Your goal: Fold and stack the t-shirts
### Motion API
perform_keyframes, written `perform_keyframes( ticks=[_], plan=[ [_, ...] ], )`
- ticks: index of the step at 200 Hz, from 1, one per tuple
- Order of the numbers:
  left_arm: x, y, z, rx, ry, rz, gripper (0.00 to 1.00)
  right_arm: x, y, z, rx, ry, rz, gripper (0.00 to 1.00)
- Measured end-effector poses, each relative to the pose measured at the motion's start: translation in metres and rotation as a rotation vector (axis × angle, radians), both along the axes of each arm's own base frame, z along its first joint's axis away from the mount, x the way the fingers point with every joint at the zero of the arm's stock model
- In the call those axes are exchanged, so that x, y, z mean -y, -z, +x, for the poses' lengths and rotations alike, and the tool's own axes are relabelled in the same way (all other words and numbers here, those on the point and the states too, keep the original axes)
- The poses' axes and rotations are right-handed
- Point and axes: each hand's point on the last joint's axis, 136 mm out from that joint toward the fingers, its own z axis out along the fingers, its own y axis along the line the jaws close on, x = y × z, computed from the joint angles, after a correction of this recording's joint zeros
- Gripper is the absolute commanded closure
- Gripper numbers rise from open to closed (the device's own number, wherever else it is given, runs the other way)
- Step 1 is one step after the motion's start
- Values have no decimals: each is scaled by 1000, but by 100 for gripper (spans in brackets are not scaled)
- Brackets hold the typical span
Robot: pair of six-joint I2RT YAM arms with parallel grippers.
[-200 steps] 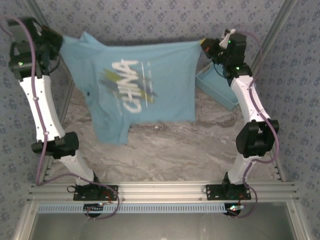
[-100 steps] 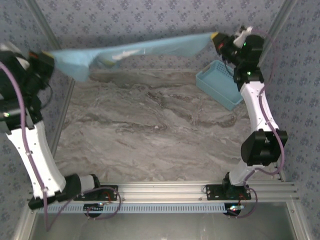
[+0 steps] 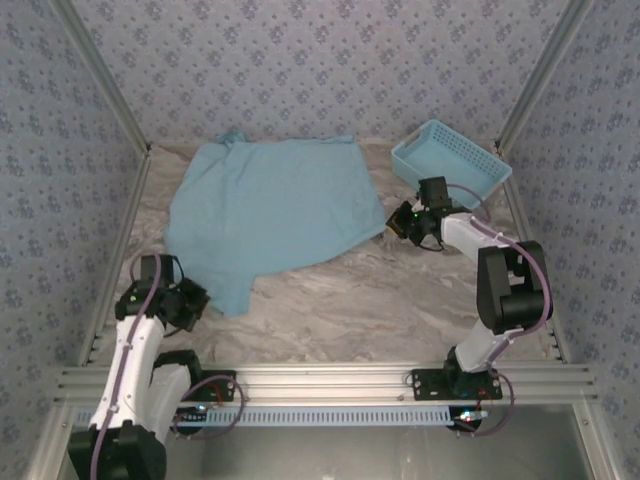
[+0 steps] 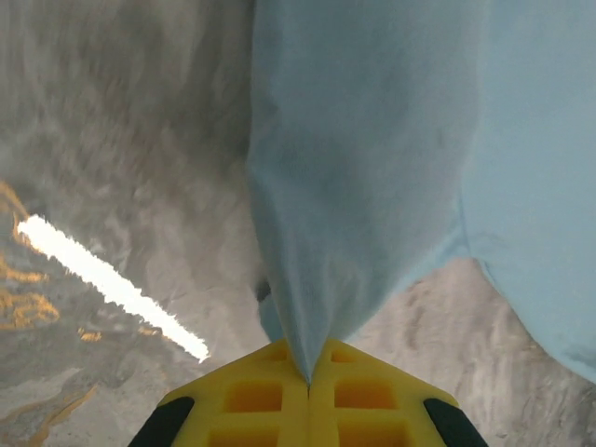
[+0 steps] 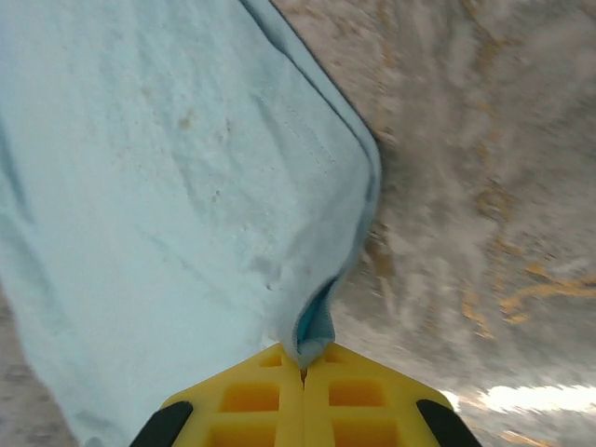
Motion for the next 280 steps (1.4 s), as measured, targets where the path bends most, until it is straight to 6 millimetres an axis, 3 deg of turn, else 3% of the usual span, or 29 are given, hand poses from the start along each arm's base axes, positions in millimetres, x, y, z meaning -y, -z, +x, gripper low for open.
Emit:
perform_keyframes(
  ticks=[46,90,142,169,178,195,214,249,265,280],
  plan=[
    [14,13,-24,23,-63,-84,100,13,22,-41,-102,-42,-169,100],
    [25,33,-39,-38,-78,-128,100,32,20,-89,-142,-36,-285,100],
    [36,43,-54,-154,-16,-94,100,49,40,-125,-245,-36,-355,100],
    [39,36,-54,-178,9,-66,100,55,48,-139,-282,-34,-377,100],
    [39,30,-53,-178,15,-58,87,58,49,-143,-295,-31,-383,89],
    [38,11,-46,-156,12,-45,56,62,46,-143,-299,-20,-392,70],
    [38,-20,-33,-100,3,-38,44,66,30,-136,-270,-3,-403,57],
    [37,-75,7,-50,-19,-25,54,60,-27,-96,-72,36,-374,59],
    [28,-82,38,-63,-69,-27,63,55,-45,-72,5,35,-359,66],
    [17,-77,73,-64,-109,-30,73,49,-49,-46,38,28,-353,70]
  ],
)
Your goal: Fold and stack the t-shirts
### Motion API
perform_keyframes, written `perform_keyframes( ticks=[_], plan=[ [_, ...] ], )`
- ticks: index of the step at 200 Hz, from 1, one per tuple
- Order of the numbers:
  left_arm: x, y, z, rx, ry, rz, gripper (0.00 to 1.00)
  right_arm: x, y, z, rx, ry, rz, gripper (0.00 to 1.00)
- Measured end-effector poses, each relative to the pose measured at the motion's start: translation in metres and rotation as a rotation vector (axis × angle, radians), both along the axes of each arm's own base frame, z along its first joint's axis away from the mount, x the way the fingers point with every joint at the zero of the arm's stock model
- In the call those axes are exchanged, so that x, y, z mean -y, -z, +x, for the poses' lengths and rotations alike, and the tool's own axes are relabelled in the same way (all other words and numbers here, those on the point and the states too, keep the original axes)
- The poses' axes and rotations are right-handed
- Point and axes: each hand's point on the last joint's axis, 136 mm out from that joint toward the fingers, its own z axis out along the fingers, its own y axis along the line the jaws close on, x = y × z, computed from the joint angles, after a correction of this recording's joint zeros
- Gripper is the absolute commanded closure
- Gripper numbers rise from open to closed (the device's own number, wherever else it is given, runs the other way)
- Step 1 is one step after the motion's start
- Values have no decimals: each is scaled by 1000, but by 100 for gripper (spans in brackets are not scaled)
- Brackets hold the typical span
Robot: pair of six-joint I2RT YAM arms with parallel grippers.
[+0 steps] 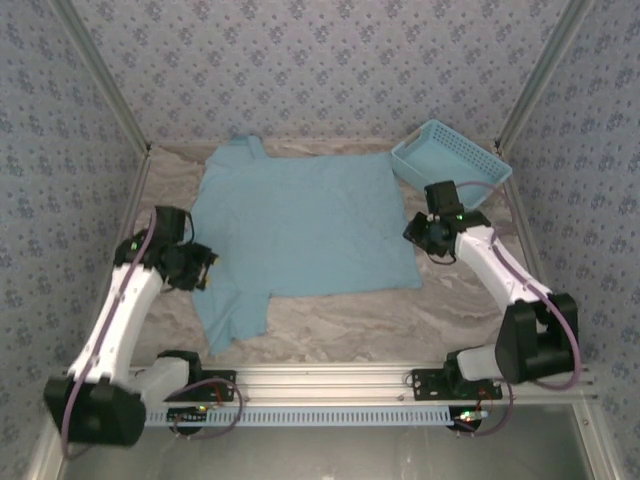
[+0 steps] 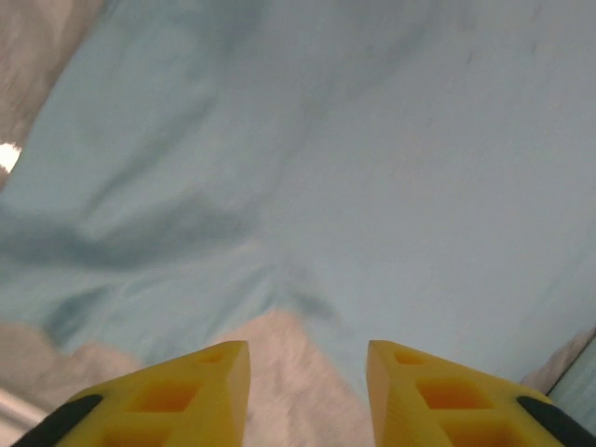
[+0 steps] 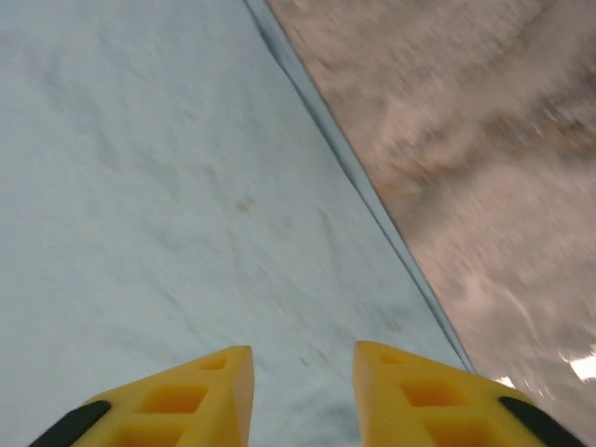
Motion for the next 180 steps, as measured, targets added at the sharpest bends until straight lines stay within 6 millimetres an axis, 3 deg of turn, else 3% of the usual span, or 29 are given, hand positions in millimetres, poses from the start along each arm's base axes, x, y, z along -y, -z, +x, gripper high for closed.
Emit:
perform_keyframes(
  ticks=[55,73,105,139,180],
  plan=[
    [-48,65,150,-18,-49,-11,80,-10,33,110,55,-7,21,74],
    [-61,88,181,-4,-56,-17,81,-2,40,147,89,19,32,73],
    [-81,131,185,-69,-102,-57,83,21,55,202,125,94,62,73],
    [-103,130,184,-52,-138,-67,83,57,72,230,145,209,111,73],
    [-123,130,180,-43,-155,-66,82,80,63,250,202,313,182,71]
  ],
)
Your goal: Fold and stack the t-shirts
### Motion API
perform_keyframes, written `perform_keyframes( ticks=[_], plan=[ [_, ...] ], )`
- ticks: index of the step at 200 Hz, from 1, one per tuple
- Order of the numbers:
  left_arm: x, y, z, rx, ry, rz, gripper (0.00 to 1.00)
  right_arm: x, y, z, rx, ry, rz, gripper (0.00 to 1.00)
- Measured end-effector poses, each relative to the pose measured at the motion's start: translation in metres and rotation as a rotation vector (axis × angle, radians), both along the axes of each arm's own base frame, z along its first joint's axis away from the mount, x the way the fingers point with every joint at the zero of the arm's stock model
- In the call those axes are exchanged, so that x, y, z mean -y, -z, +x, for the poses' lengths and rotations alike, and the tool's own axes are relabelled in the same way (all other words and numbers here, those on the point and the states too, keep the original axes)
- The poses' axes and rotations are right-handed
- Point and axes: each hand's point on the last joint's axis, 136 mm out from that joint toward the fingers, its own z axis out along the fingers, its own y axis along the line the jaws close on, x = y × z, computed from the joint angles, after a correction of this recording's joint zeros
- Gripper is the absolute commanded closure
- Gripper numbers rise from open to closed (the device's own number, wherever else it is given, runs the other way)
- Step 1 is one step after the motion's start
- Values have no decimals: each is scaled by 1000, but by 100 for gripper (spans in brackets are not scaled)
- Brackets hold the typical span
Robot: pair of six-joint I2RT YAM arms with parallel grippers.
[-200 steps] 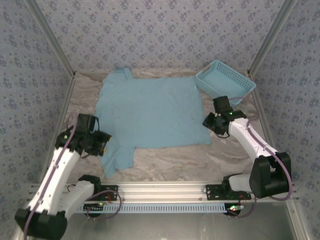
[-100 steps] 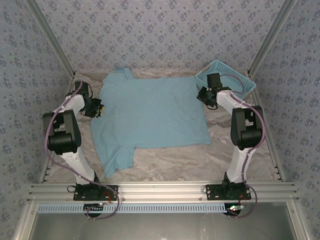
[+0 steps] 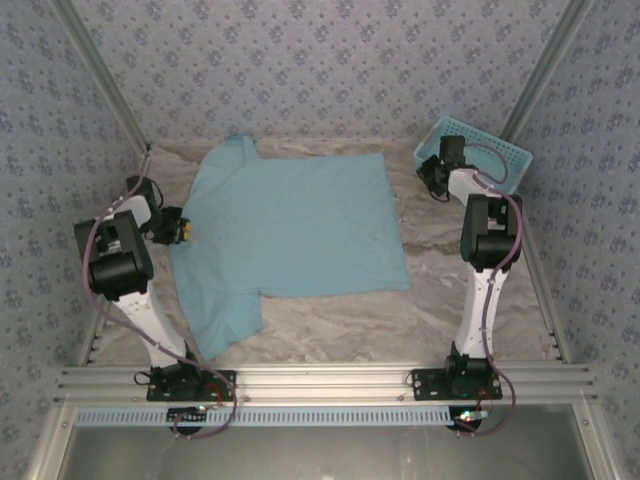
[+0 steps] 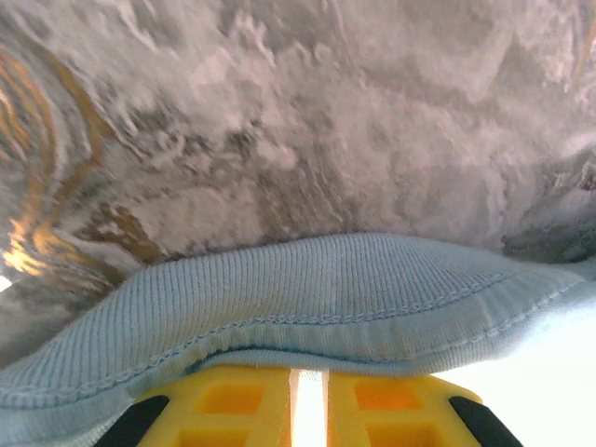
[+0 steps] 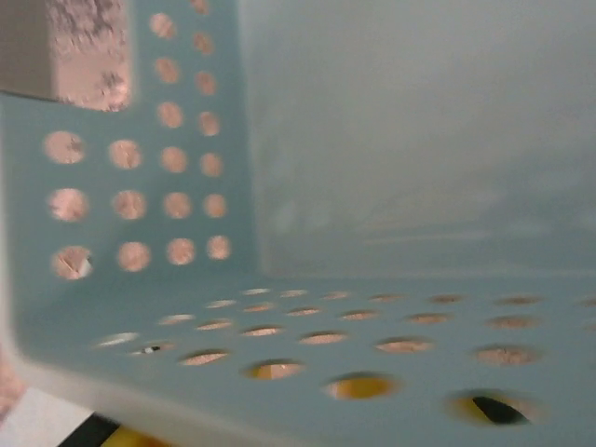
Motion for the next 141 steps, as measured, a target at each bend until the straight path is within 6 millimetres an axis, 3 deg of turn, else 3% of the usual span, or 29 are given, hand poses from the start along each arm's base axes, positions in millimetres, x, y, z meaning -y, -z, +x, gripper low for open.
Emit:
perform_keyframes(
  ticks=[26,46,60,80,96,109,124,141],
  plan=[
    [-1,-4,3,17,25,8,70,-7,-11,7,36,-9,40,69],
    [-1,-13,7,17,70,59,55,-24,-20,5,57,-37,52,67],
    [-1,-29,4,11,100,116,54,-41,-29,-12,58,-62,56,67],
    [8,-63,-13,17,130,179,54,-70,-48,-53,54,-103,56,65],
    [25,-90,-43,33,159,210,54,-93,-66,-94,50,-142,53,63],
    [42,-95,-78,12,189,207,54,-109,-73,-128,41,-180,60,62],
    [65,-81,-130,-63,226,177,54,-115,-68,-167,-18,-200,77,59],
    [79,-56,-197,-191,234,137,53,-108,-42,-214,-152,-192,104,58]
  ],
)
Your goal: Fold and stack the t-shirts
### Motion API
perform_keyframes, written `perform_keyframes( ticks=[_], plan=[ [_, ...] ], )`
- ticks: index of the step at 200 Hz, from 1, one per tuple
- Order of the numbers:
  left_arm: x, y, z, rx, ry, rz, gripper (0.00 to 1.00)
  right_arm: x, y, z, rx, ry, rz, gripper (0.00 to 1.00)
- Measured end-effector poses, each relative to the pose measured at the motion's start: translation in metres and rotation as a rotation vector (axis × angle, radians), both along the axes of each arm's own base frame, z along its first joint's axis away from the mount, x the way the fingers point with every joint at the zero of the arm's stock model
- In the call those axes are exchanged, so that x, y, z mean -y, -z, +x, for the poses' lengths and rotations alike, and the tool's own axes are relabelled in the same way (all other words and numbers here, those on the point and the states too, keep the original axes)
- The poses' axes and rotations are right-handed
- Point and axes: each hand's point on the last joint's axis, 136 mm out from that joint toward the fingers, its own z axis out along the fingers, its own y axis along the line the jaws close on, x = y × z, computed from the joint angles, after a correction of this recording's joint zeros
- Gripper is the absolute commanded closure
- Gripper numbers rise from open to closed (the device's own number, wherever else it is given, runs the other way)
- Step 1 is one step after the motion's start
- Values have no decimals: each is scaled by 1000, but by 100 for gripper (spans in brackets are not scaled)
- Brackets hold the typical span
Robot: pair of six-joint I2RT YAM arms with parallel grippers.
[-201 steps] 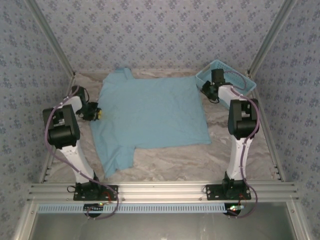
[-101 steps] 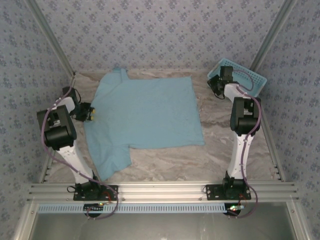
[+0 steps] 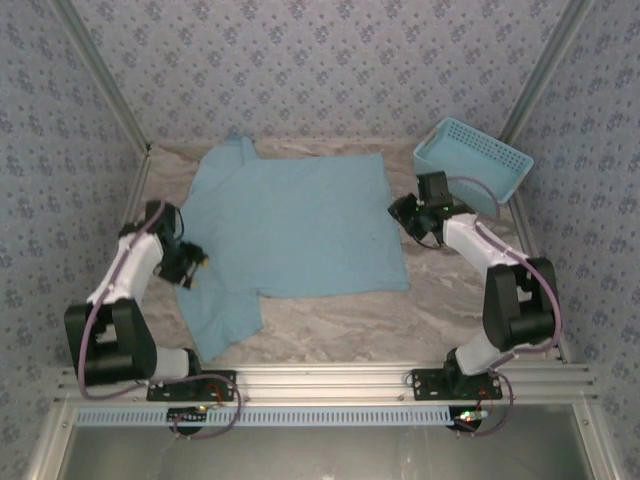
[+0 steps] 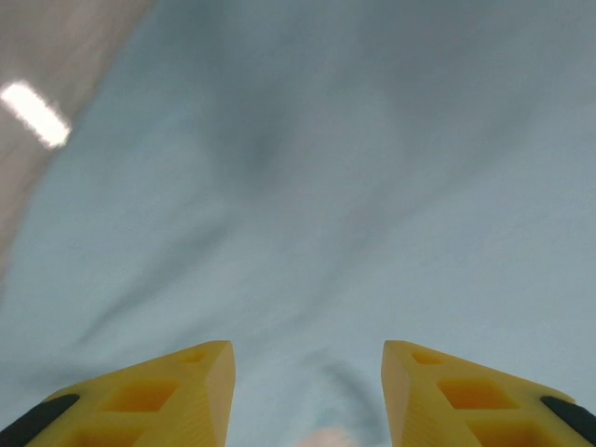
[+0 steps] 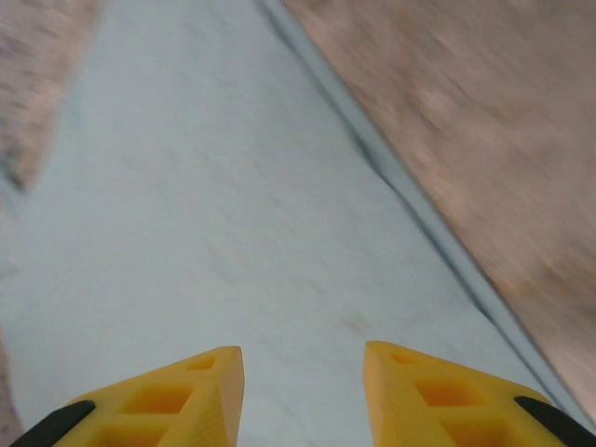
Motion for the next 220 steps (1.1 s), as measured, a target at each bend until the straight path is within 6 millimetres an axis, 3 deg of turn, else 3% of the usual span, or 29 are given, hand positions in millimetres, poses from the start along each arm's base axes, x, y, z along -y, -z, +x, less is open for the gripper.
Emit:
perform_keyframes(
  ticks=[21,35,52,110,150,171,220],
  plan=[
    [7,14,-67,-103,-30,-14,53,16,34,-54,-183,35,23,56],
    [12,16,-94,-124,-43,-29,53,21,46,-82,-271,41,20,56],
    [16,21,-118,-155,-52,-41,53,19,45,-96,-307,26,28,55],
    [33,43,-120,-132,-25,-84,52,11,38,-105,-304,-28,42,55],
    [36,64,-133,-261,-25,-69,56,8,42,-113,-328,-51,44,55],
    [35,66,-136,-300,-10,-44,63,6,42,-115,-334,-55,48,54],
    [33,67,-122,-348,2,2,95,5,42,-115,-333,-59,55,54]
  ],
)
